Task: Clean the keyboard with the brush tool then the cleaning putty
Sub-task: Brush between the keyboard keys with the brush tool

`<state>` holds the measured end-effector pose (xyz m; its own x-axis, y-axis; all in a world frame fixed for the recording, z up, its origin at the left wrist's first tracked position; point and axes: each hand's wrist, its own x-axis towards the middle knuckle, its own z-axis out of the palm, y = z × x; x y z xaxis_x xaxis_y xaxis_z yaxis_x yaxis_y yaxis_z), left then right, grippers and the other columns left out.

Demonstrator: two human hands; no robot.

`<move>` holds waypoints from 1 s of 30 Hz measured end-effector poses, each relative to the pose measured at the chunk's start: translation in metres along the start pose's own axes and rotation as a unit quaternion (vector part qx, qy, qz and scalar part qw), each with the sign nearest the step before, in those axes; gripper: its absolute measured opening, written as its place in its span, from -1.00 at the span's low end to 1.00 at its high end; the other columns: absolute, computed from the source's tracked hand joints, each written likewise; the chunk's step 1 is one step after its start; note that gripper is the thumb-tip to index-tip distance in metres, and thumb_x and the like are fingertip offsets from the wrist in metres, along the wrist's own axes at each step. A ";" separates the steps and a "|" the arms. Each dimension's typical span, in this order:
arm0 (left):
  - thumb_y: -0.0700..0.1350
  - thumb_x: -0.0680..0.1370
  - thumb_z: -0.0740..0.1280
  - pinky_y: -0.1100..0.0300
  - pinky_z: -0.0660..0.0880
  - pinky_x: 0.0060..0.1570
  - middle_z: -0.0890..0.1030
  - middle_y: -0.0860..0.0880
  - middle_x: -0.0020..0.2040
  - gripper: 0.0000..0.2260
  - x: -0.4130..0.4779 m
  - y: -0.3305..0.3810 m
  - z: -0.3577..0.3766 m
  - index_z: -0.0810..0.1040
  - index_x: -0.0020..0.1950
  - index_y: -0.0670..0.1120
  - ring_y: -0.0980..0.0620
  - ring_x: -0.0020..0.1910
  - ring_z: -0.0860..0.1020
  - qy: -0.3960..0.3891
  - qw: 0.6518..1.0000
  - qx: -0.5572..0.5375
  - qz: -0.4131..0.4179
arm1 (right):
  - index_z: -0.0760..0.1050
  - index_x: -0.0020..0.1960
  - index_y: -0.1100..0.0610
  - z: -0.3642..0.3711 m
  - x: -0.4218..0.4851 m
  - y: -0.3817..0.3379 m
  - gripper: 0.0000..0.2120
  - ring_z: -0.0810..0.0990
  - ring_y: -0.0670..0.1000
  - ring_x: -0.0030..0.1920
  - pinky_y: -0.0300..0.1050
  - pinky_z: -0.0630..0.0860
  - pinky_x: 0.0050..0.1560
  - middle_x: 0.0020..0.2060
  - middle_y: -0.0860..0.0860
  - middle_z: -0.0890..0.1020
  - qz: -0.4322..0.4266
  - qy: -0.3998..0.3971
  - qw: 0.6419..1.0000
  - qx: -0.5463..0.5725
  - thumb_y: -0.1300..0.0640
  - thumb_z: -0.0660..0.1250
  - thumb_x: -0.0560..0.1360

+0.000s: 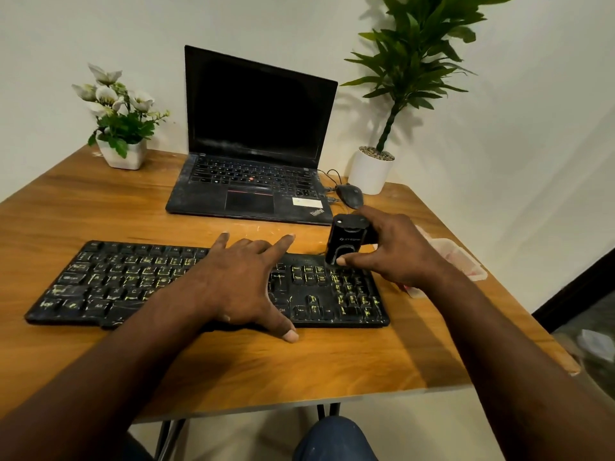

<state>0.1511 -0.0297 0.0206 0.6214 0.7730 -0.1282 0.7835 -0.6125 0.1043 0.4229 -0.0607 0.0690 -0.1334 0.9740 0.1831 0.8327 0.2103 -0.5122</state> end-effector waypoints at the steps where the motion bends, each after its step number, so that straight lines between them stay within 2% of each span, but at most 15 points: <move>1: 0.72 0.14 0.24 -0.32 -0.16 0.58 0.08 -0.05 0.69 0.33 0.000 0.000 0.001 -0.46 0.59 0.18 -0.12 0.64 0.10 0.002 1.000 -0.001 0.000 | 0.51 0.27 -0.07 -0.001 0.002 0.002 -0.42 0.65 -0.16 0.15 -0.05 0.62 0.16 0.11 -0.13 0.69 -0.001 -0.015 1.000 -0.015 0.04 0.66 0.34; 4: 0.72 0.15 0.24 -0.32 -0.16 0.58 0.07 -0.04 0.69 0.33 0.000 -0.001 0.002 -0.47 0.59 0.17 -0.11 0.65 0.08 0.004 1.000 -0.005 -0.001 | 0.48 0.18 -0.12 -0.020 0.006 0.005 -0.47 0.66 -0.10 0.12 -0.02 0.61 0.15 0.08 -0.12 0.69 0.013 -0.066 0.993 -0.097 0.02 0.67 0.33; 7: 0.71 0.14 0.26 -0.31 -0.17 0.58 0.09 -0.04 0.68 0.33 0.001 -0.001 0.002 -0.46 0.59 0.18 -0.10 0.65 0.08 0.007 1.000 -0.012 -0.002 | 0.49 0.27 -0.05 -0.032 0.009 0.004 -0.42 0.66 -0.06 0.10 0.02 0.62 0.14 0.11 -0.05 0.70 0.011 -0.057 0.986 -0.154 0.02 0.66 0.34; 10: 0.71 0.12 0.27 -0.31 -0.18 0.58 0.09 -0.04 0.68 0.34 0.002 0.000 0.002 -0.47 0.58 0.20 -0.10 0.64 0.08 0.008 1.000 -0.018 -0.003 | 0.47 0.40 0.01 -0.013 0.007 -0.005 -0.30 0.64 -0.10 0.17 -0.13 0.59 0.17 0.17 -0.05 0.68 0.015 -0.030 0.999 -0.032 0.06 0.66 0.33; 12: 0.71 0.12 0.27 -0.31 -0.19 0.58 0.07 -0.04 0.69 0.34 0.000 -0.001 0.003 -0.47 0.58 0.21 -0.10 0.65 0.07 0.006 1.000 -0.023 -0.007 | 0.47 0.39 -0.01 0.000 0.006 -0.004 -0.30 0.64 -0.14 0.16 -0.16 0.60 0.17 0.15 -0.08 0.68 0.010 -0.030 0.999 0.000 0.06 0.67 0.32; 16: 0.70 0.13 0.29 -0.30 -0.21 0.58 0.03 -0.04 0.69 0.35 0.000 0.000 0.002 -0.47 0.59 0.20 -0.11 0.66 0.04 0.000 1.000 -0.026 -0.012 | 0.48 0.22 -0.09 -0.018 0.005 0.003 -0.43 0.66 -0.09 0.09 -0.19 0.58 0.05 0.03 -0.15 0.66 0.027 -0.062 0.993 -0.097 0.03 0.67 0.32; 19: 0.69 0.13 0.30 -0.31 -0.21 0.58 0.05 -0.04 0.69 0.35 0.001 0.001 0.001 -0.47 0.59 0.20 -0.11 0.65 0.05 -0.002 1.000 -0.025 -0.015 | 0.49 0.28 -0.05 -0.030 0.008 0.000 -0.41 0.65 -0.04 0.09 -0.09 0.60 0.08 0.10 -0.06 0.68 0.025 -0.053 0.986 -0.159 0.02 0.66 0.34; 22: 0.69 0.12 0.31 -0.32 -0.21 0.57 0.05 -0.04 0.69 0.35 0.001 0.002 0.000 -0.46 0.59 0.21 -0.11 0.65 0.05 -0.006 1.000 -0.027 -0.014 | 0.49 0.34 -0.03 -0.011 0.007 -0.012 -0.35 0.66 -0.12 0.11 -0.13 0.62 0.14 0.13 -0.08 0.69 0.006 -0.043 0.998 -0.056 0.04 0.67 0.33; 25: 0.69 0.12 0.31 -0.33 -0.20 0.57 0.04 -0.03 0.69 0.36 0.001 0.001 -0.001 -0.46 0.59 0.21 -0.11 0.65 0.04 -0.010 0.999 -0.027 -0.014 | 0.47 0.24 -0.12 0.002 0.009 -0.011 -0.42 0.65 -0.16 0.09 -0.23 0.59 0.09 0.06 -0.16 0.66 -0.004 -0.064 0.997 -0.043 0.07 0.67 0.33; 27: 0.70 0.12 0.30 -0.33 -0.20 0.57 0.04 -0.03 0.69 0.36 0.001 0.000 0.000 -0.46 0.59 0.20 -0.11 0.65 0.04 -0.010 1.000 -0.025 -0.013 | 0.45 0.19 -0.15 -0.010 0.010 -0.006 -0.43 0.65 -0.10 0.10 -0.17 0.59 0.10 0.05 -0.16 0.66 0.010 -0.079 0.994 -0.071 0.08 0.67 0.33; 30: 0.70 0.13 0.30 -0.33 -0.21 0.57 0.04 -0.03 0.69 0.35 0.001 0.001 0.000 -0.46 0.59 0.21 -0.11 0.65 0.04 -0.010 1.000 -0.026 -0.015 | 0.49 0.27 -0.07 -0.025 0.013 -0.001 -0.41 0.64 -0.01 0.13 0.02 0.61 0.17 0.12 -0.05 0.67 0.021 -0.079 0.988 -0.129 0.06 0.67 0.32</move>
<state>0.1520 -0.0293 0.0208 0.5986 0.7866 -0.1516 0.8005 -0.5802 0.1504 0.4342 -0.0503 0.0927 -0.1607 0.9868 0.0213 0.9462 0.1602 -0.2810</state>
